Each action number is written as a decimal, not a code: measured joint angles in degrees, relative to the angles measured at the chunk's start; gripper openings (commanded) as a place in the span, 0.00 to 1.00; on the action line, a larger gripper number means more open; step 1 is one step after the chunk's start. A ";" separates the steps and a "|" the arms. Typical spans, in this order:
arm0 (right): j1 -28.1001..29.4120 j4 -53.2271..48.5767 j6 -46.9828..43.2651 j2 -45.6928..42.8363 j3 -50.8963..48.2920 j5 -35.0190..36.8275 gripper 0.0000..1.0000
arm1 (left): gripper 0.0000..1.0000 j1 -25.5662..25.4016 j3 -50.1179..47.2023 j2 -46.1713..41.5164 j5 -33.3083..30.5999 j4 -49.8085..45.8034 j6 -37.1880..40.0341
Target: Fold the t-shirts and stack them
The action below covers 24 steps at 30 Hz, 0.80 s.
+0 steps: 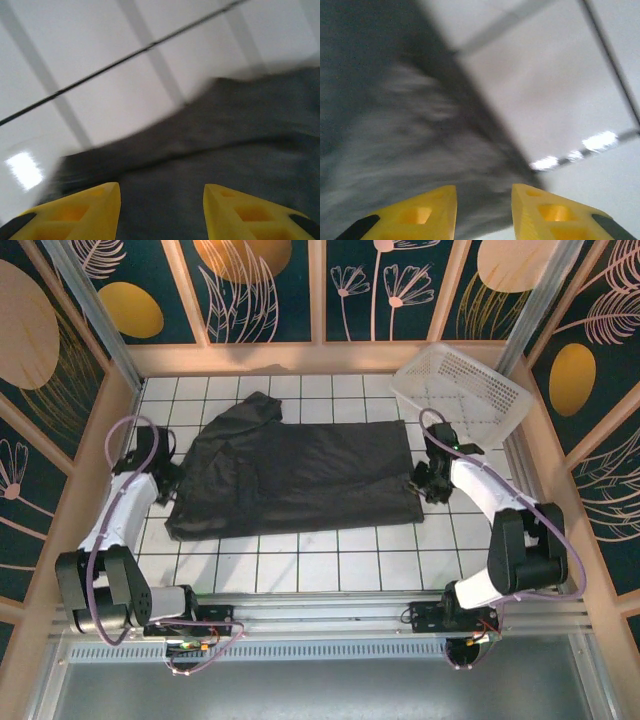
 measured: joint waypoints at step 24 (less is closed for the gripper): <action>8.87 19.43 -5.66 6.19 5.64 -17.33 0.30 | 0.35 -21.38 22.77 36.11 9.84 2.89 21.70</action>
